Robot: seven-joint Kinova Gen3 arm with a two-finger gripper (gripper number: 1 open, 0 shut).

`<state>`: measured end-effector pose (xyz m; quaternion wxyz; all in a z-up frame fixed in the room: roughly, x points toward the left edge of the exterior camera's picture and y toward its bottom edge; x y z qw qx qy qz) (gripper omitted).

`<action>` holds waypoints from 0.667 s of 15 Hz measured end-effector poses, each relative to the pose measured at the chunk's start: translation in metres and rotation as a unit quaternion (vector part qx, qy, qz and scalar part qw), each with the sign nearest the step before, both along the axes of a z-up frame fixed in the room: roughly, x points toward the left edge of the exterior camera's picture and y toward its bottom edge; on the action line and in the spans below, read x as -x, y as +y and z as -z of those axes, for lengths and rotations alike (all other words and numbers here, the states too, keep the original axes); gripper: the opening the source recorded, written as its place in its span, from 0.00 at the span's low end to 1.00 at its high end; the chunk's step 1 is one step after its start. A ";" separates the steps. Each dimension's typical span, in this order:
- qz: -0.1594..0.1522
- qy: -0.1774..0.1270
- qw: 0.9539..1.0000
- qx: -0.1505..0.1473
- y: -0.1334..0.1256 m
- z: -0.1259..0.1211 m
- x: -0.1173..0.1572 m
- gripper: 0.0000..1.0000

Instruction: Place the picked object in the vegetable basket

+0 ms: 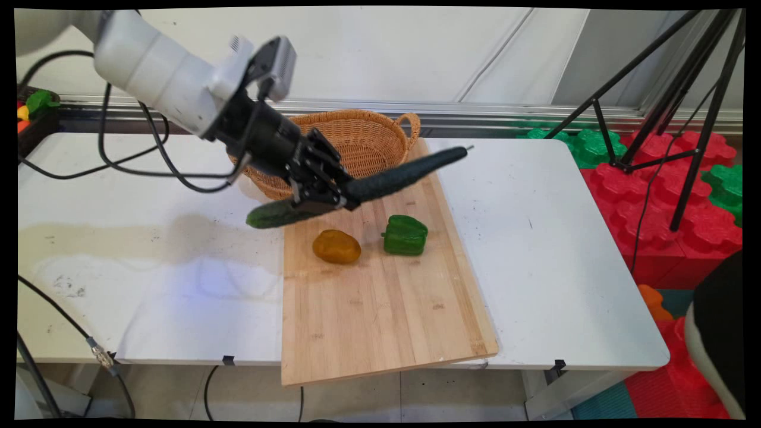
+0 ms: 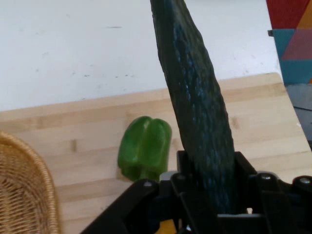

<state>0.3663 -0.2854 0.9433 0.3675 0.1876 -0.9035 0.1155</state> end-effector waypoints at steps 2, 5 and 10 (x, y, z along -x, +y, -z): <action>-0.007 0.002 1.000 0.006 -0.005 -0.009 -0.014 0.00; -0.023 0.003 1.000 0.015 -0.016 -0.017 -0.035 0.00; -0.051 0.000 0.998 0.033 -0.043 -0.022 -0.063 0.00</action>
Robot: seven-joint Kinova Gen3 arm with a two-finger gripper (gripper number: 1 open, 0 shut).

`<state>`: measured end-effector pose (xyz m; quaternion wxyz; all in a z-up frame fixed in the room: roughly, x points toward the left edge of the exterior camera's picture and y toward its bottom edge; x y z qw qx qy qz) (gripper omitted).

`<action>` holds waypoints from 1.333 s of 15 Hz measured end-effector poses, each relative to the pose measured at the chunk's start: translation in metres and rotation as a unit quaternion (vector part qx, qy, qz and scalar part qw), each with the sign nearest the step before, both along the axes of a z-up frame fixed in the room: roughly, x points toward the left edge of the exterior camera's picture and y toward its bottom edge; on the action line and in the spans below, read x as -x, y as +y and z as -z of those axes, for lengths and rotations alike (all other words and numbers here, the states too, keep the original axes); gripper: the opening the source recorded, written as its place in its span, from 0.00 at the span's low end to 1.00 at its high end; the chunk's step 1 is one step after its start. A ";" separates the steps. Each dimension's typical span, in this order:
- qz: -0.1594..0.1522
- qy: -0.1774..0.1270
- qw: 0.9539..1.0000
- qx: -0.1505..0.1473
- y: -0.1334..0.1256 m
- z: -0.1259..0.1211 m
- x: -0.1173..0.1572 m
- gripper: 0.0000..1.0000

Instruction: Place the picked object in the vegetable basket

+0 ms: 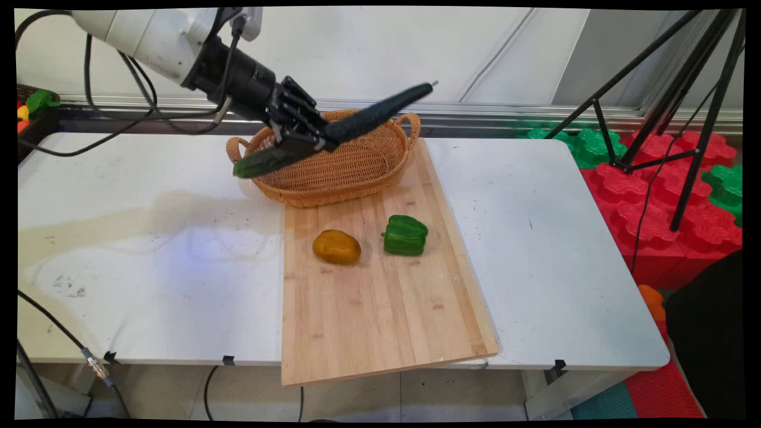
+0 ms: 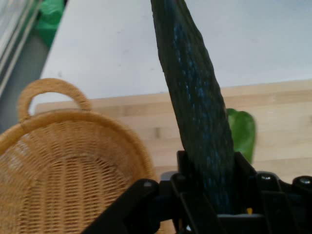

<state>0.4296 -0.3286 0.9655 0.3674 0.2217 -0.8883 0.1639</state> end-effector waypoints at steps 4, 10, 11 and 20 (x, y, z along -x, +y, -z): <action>-0.025 -0.005 1.000 0.009 -0.030 0.008 -0.013 0.00; -0.046 -0.024 0.999 0.014 -0.081 0.038 -0.020 0.00; -0.047 -0.027 0.998 0.014 -0.086 0.042 -0.020 0.00; -0.048 -0.069 0.996 -0.001 -0.127 0.089 -0.023 0.00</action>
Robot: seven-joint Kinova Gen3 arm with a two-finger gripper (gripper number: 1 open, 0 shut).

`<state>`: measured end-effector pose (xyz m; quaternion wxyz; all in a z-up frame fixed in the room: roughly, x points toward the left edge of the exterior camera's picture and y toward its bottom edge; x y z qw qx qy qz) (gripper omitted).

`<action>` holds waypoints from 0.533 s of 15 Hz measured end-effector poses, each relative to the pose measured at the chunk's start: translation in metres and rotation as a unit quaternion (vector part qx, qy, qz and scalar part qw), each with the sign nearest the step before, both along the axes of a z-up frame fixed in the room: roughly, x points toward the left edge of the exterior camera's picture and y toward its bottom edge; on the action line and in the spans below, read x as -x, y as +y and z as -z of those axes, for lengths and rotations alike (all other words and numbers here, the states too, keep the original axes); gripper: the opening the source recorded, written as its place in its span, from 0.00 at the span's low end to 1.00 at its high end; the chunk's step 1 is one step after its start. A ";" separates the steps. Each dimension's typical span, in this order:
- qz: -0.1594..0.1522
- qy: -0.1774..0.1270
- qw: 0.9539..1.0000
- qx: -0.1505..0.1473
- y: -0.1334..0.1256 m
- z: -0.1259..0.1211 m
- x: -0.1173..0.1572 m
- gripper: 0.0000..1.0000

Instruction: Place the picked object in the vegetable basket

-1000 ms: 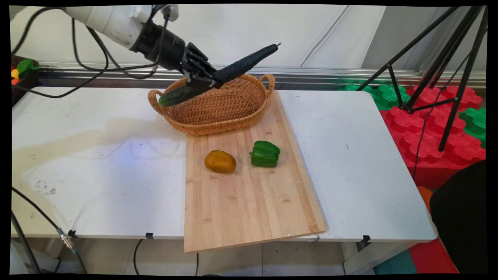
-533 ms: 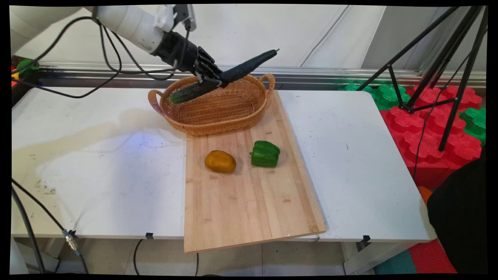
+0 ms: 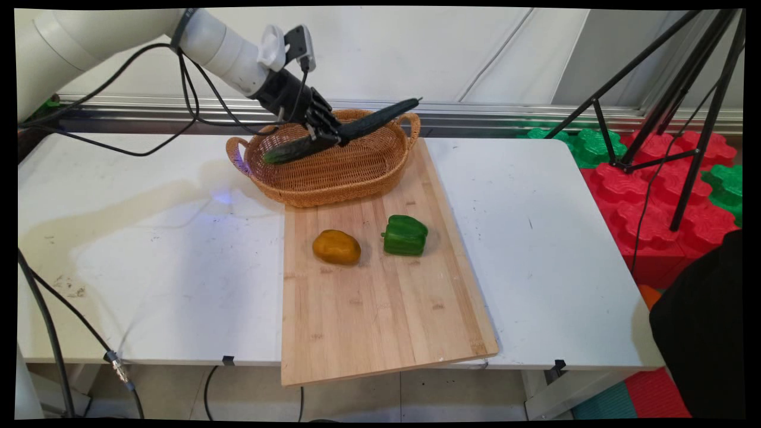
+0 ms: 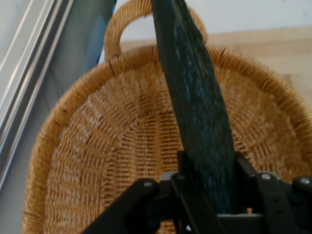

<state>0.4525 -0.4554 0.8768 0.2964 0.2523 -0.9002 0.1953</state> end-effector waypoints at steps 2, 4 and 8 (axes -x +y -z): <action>-0.004 -0.006 1.000 -0.008 -0.004 0.010 -0.003 0.00; -0.008 -0.011 1.000 -0.015 -0.007 0.019 -0.005 0.00; -0.013 -0.012 1.000 -0.021 -0.011 0.028 -0.008 1.00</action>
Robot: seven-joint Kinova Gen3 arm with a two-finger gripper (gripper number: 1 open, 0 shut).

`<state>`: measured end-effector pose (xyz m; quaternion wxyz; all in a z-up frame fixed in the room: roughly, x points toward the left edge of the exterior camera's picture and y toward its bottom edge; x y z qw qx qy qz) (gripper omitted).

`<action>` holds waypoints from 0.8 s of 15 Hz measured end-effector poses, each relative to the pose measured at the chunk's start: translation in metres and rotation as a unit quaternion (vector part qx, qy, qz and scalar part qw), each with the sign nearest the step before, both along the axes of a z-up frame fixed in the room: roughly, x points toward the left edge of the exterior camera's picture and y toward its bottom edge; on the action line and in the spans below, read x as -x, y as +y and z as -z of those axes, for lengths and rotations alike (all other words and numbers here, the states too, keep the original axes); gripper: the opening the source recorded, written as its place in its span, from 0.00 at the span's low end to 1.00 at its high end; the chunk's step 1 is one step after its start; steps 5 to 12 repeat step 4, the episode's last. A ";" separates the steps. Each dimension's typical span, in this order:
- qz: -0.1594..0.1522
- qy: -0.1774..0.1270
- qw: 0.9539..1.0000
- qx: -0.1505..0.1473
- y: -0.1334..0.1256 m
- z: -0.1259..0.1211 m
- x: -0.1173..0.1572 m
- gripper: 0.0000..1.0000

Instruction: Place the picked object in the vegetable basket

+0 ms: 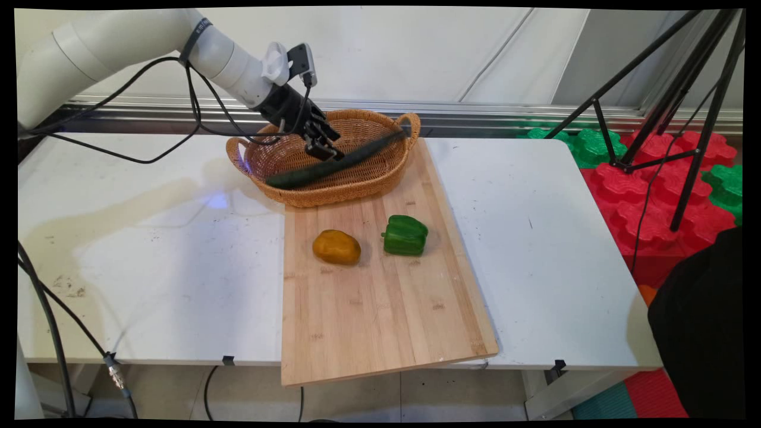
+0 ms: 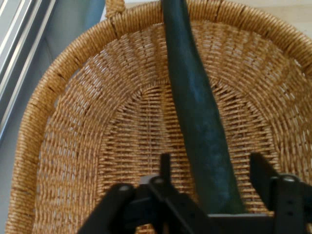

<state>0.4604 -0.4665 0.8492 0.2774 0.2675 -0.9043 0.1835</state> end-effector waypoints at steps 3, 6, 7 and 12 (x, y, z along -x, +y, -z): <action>-0.005 0.004 1.000 0.000 -0.002 0.002 -0.002 1.00; -0.008 0.007 1.000 0.000 -0.002 0.001 -0.002 1.00; -0.008 0.007 1.000 0.000 -0.002 0.001 -0.002 1.00; -0.008 0.007 1.000 0.000 -0.002 0.001 -0.002 1.00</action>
